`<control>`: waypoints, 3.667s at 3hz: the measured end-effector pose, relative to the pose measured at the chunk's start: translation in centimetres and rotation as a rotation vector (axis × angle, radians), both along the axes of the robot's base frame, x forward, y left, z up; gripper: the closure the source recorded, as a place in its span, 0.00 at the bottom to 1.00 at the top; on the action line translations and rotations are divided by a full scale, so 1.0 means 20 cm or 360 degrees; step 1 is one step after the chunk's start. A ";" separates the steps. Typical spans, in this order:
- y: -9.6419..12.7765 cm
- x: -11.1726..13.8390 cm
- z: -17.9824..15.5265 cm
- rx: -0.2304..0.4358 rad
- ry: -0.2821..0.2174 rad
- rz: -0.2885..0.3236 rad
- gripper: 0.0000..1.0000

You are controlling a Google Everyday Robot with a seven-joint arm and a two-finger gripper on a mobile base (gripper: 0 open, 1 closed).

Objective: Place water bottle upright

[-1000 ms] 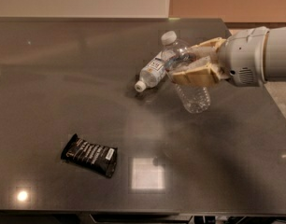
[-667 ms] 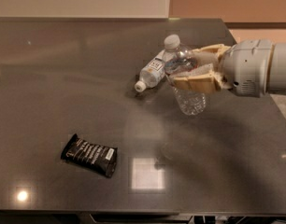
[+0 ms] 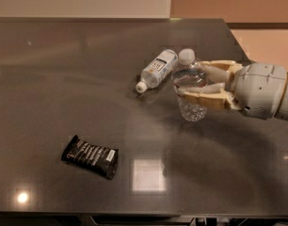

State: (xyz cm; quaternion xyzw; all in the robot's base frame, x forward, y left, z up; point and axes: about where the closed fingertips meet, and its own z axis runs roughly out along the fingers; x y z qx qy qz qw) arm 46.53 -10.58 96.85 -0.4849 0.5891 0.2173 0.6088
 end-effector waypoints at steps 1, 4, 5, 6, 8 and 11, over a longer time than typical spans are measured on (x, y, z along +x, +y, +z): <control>-0.05 -0.01 -0.03 0.0069 -0.0018 -0.0036 1.00; -0.15 0.02 -0.06 0.0308 0.0055 -0.0253 1.00; -0.17 0.05 -0.08 0.0359 0.0111 -0.0320 1.00; -0.19 0.07 -0.11 0.0397 0.0154 -0.0365 1.00; -0.22 0.09 -0.16 0.0427 0.0182 -0.0391 0.84; -0.22 0.09 -0.19 0.0451 0.0164 -0.0382 0.15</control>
Offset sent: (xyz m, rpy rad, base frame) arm -0.0012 -0.0373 -0.0173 0.1551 0.0166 -0.1370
